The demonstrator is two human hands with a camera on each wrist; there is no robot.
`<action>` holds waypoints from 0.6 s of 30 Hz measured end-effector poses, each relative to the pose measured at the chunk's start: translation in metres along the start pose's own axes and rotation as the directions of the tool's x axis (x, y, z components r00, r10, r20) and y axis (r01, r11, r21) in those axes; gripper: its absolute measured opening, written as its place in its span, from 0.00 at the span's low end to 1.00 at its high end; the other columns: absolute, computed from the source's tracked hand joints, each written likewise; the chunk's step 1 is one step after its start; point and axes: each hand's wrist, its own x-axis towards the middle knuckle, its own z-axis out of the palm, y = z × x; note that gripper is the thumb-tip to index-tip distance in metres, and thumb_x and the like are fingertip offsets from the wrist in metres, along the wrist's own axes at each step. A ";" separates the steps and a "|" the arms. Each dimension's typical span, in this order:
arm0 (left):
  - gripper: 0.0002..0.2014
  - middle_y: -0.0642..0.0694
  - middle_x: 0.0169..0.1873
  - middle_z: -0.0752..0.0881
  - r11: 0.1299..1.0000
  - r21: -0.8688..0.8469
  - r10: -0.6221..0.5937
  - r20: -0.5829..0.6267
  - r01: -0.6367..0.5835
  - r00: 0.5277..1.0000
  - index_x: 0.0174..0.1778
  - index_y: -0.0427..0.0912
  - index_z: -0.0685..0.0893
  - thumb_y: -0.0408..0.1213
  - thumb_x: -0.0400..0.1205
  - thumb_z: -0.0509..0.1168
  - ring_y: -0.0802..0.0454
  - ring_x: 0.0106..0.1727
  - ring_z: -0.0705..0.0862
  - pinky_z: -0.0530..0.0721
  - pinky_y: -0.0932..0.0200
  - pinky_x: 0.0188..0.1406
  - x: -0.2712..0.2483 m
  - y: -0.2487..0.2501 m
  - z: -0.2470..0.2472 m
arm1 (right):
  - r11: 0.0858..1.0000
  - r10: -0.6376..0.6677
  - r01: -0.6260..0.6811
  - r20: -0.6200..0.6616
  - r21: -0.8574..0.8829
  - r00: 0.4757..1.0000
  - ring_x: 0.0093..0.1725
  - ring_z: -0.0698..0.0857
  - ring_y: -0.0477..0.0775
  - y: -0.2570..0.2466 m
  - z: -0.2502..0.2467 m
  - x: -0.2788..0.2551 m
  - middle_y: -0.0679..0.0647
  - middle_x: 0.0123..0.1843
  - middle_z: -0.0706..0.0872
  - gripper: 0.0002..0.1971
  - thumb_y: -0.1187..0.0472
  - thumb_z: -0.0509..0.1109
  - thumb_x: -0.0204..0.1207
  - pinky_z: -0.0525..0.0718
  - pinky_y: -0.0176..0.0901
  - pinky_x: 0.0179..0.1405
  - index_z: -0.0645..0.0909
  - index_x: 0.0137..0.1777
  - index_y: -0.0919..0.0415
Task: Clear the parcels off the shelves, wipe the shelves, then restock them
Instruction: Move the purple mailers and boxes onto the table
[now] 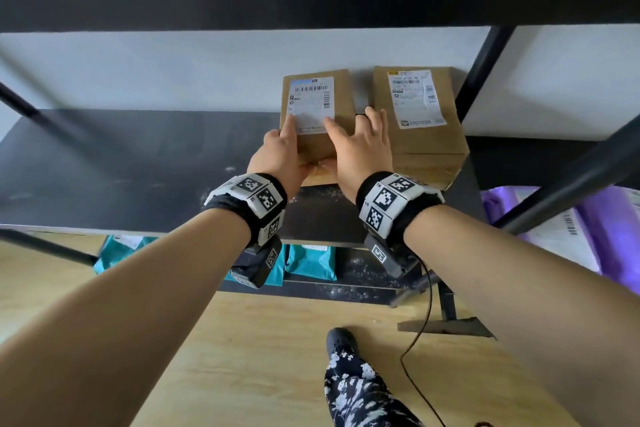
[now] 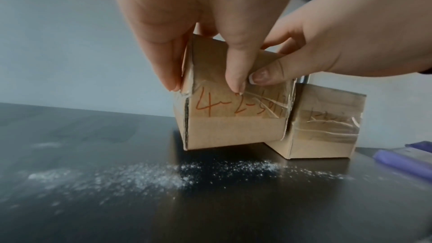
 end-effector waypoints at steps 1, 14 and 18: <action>0.36 0.37 0.64 0.74 1.000 0.004 0.009 -0.020 -0.009 1.000 0.77 0.46 0.58 0.41 0.77 0.70 0.38 0.54 0.83 0.80 0.49 0.46 -0.009 -0.001 -0.003 | 1.000 -0.002 0.002 -0.009 0.025 1.000 0.82 0.48 0.68 -0.003 -0.003 -0.007 0.69 0.76 0.63 0.30 0.58 0.63 0.81 0.47 0.58 0.81 0.57 0.81 0.49; 0.40 0.37 0.73 0.67 0.992 0.027 0.124 -0.109 -0.122 0.986 0.83 0.45 0.47 0.45 0.81 0.65 0.37 0.63 0.79 0.79 0.46 0.58 -0.206 0.004 -0.014 | 0.975 0.010 0.020 -0.137 0.219 0.991 0.75 0.65 0.62 -0.037 -0.032 -0.196 0.63 0.79 0.51 0.35 0.65 0.66 0.79 0.74 0.49 0.69 0.52 0.82 0.50; 0.40 0.37 0.72 0.68 0.979 0.019 0.202 -0.066 -0.201 0.977 0.83 0.45 0.47 0.46 0.81 0.65 0.38 0.63 0.80 0.80 0.47 0.58 -0.261 0.022 -0.003 | 0.940 0.133 -0.092 -0.103 0.328 0.986 0.76 0.64 0.67 -0.026 -0.039 -0.258 0.62 0.81 0.51 0.35 0.58 0.67 0.79 0.72 0.57 0.72 0.55 0.82 0.48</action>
